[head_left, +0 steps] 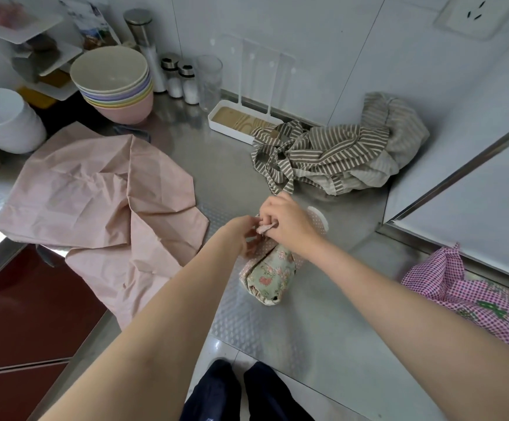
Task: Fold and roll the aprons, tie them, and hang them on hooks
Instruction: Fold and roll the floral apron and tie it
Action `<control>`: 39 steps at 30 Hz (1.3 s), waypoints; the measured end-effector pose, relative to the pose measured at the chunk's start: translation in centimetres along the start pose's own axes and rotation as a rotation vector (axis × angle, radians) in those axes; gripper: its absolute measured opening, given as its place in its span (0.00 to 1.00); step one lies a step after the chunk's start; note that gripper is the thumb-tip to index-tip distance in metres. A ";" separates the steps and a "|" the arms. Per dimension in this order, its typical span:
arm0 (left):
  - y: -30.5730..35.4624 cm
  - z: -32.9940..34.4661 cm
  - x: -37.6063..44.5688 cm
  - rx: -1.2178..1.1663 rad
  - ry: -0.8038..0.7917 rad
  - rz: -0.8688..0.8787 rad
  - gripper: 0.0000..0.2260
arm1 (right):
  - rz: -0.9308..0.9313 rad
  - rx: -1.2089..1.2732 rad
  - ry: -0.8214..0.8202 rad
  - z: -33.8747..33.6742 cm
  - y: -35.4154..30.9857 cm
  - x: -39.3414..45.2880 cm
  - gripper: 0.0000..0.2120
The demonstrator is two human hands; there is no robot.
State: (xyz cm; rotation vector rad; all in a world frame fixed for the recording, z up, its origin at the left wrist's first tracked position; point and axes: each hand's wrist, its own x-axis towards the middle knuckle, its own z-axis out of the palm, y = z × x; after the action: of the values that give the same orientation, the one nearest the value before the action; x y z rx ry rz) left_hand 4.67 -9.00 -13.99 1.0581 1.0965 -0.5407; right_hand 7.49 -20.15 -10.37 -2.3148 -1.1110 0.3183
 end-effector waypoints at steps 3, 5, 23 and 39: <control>0.2 -0.2 0.4 -0.002 0.072 0.011 0.12 | 0.184 0.322 -0.031 -0.9 -0.6 0.6 0.17; 0.0 -0.4 0.5 -0.024 0.080 0.011 0.14 | 0.201 0.387 -0.057 -1.5 -0.5 0.9 0.16; 0.2 -2.5 2.8 -0.612 0.248 0.208 0.10 | 0.573 0.737 0.199 -1.1 1.9 0.4 0.13; 1.3 -0.2 -4.4 0.552 -0.059 1.023 0.10 | 0.582 0.538 0.109 0.8 0.7 1.6 0.16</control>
State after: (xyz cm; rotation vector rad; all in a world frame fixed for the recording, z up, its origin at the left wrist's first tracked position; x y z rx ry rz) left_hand 3.88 -8.81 -9.51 1.8796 0.2306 -0.0223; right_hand 8.59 -18.98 -11.38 -2.0728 -0.2242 0.6111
